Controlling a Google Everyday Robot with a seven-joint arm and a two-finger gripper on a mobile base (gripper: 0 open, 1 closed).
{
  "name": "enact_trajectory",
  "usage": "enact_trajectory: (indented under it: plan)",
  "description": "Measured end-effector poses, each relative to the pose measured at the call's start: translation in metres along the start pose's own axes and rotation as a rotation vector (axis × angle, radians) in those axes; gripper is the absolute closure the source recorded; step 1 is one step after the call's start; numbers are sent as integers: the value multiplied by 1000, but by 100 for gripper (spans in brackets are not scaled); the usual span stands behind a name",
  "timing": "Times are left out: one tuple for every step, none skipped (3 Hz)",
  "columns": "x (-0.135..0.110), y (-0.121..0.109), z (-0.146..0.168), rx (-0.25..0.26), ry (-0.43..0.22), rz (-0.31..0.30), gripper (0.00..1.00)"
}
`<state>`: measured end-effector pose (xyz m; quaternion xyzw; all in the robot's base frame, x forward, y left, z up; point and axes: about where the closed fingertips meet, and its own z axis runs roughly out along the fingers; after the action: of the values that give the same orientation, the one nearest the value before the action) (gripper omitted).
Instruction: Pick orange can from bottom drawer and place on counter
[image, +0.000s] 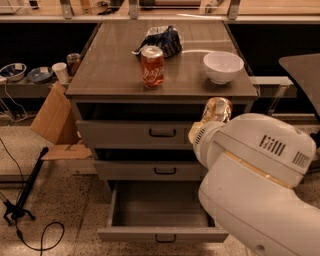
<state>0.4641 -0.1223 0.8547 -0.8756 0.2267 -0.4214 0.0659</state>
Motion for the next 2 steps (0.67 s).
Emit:
enact_trajectory:
  plan:
    - [2,-4,1,8,10,-2,100]
    - [15,-19,4,41,34,-26,100]
